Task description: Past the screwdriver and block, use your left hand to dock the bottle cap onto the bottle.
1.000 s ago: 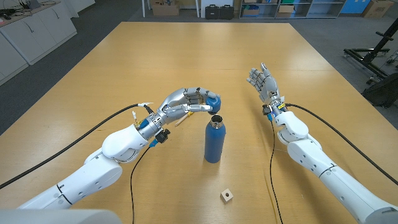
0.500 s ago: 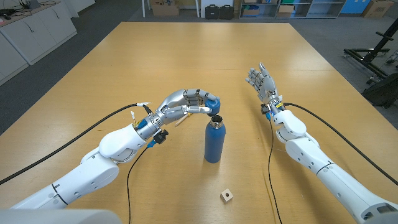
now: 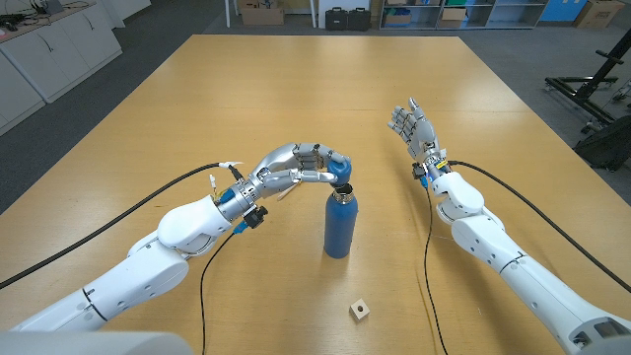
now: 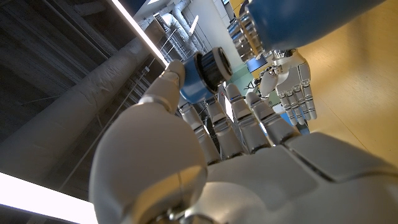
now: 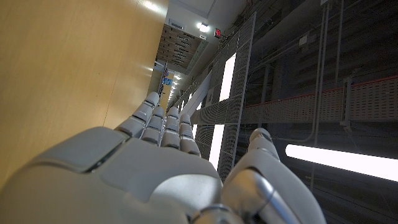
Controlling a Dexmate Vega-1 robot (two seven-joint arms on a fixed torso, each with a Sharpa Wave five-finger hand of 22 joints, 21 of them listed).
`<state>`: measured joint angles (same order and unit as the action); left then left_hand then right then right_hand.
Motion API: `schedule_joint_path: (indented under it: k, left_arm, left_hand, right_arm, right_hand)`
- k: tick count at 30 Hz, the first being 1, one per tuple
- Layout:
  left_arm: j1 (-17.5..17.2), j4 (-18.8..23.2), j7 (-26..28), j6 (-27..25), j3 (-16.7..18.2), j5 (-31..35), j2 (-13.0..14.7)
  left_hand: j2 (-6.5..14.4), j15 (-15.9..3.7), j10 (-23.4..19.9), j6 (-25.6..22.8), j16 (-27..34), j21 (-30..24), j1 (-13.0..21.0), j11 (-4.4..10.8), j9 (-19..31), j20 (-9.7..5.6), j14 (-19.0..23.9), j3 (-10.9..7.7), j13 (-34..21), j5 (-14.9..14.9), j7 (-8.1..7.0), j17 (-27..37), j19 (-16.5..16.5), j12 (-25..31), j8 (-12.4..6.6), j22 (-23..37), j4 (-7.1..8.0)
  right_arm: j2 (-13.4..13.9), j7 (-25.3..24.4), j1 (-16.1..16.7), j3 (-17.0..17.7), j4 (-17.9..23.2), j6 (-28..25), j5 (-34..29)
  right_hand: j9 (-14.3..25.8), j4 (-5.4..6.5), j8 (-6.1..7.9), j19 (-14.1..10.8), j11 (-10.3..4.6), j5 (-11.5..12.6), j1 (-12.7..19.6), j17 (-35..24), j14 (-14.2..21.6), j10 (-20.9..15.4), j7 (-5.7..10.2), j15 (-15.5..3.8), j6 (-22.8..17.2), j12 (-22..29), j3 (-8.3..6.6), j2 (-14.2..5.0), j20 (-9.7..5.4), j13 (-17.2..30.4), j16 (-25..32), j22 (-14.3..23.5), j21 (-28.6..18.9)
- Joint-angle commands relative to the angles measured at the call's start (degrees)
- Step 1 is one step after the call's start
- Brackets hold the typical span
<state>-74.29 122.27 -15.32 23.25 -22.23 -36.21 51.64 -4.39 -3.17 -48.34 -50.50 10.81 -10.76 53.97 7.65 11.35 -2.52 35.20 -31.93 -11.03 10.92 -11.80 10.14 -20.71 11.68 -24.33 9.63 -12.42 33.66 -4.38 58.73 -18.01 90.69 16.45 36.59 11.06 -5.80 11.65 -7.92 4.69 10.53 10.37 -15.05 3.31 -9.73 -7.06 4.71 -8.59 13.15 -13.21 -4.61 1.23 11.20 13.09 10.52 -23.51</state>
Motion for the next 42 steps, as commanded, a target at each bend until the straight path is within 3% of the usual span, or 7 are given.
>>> schedule_joint_path:
  k: [1, 12, 18, 29, 42]
  left_arm:
    - [1.13, -0.76, -0.22, -0.91, -0.56, 0.00, -0.41]
    - [1.64, 1.03, 0.90, -3.83, -0.51, 0.70, 0.79]
    - [3.48, 1.44, 0.23, -5.32, -1.85, 1.03, 0.14]
    - [5.91, 1.23, -0.67, -6.81, -3.51, 0.67, -1.09]
    - [4.12, 1.81, 0.24, -6.43, -2.33, 0.18, 0.34]
  left_hand:
    - [2.80, -9.66, -8.38, -0.44, -0.16, -0.06, -1.97, 4.68, 0.05, -3.94, 0.07, -3.11, -0.69, 0.42, -0.03, 0.11, 0.02, 0.40, 0.36, 0.10, 2.75]
    - [2.66, -9.63, -8.31, -0.31, -0.19, -0.03, -2.14, 4.68, 0.07, -3.93, 0.02, -3.20, -0.68, 0.41, -0.10, 0.09, 0.14, 0.28, 0.55, 0.10, 2.69]
    - [2.53, -9.58, -8.18, -0.15, -0.21, -0.01, -2.29, 4.69, 0.07, -3.89, 0.00, -3.21, -0.68, 0.39, -0.10, 0.08, 0.23, 0.18, 0.70, 0.11, 2.68]
    - [2.62, -9.61, -8.04, -0.12, -0.18, 0.00, -2.40, 4.74, 0.09, -3.78, 0.05, -3.36, -0.68, 0.41, -0.18, 0.11, 0.31, 0.09, 0.82, 0.11, 2.70]
    - [2.68, -9.61, -8.23, -0.43, -0.14, -0.04, -2.55, 4.74, 0.11, -3.67, 0.08, -3.55, -0.70, 0.43, -0.17, 0.12, 0.28, 0.08, 0.86, 0.11, 2.68]
  right_arm:
    - [0.86, -0.53, 1.59, 0.68, 1.32, 0.41, -0.17]
    - [1.72, -0.44, 4.74, 2.87, 1.97, 3.51, 0.42]
    - [1.78, -0.27, 5.99, 3.70, 1.69, 5.07, 0.58]
    - [0.41, 1.07, 4.81, 2.89, -0.87, 6.61, 0.35]
    - [0.25, 1.01, 4.01, 2.29, -0.62, 6.20, -0.27]
  right_hand:
    - [0.16, -0.08, -0.07, -0.52, 0.09, -0.25, -0.03, -0.06, 0.50, -0.66, -0.02, 0.17, -0.63, -0.19, 0.14, -0.62, 0.13, 0.13, -0.03, 0.31, 0.04]
    - [0.16, -0.05, -0.07, -0.52, 0.18, -0.26, -0.07, -0.07, 0.48, -0.71, -0.03, 0.20, -0.66, -0.18, 0.17, -0.63, 0.15, 0.13, -0.05, 0.32, 0.17]
    - [0.16, -0.03, -0.06, -0.56, 0.09, -0.26, -0.09, -0.08, 0.48, -0.75, -0.05, 0.21, -0.70, -0.17, 0.18, -0.63, 0.16, 0.13, -0.05, 0.32, 0.20]
    - [0.16, -0.01, -0.06, -0.51, 0.17, -0.27, -0.11, -0.08, 0.54, -0.78, -0.02, 0.20, -0.73, -0.17, 0.20, -0.64, 0.21, 0.13, -0.04, 0.33, 0.30]
    - [0.16, 0.00, -0.07, -0.53, 0.19, -0.27, -0.13, -0.09, 0.52, -0.78, -0.10, 0.15, -0.73, -0.18, 0.23, -0.64, 0.16, 0.13, -0.06, 0.33, 0.41]
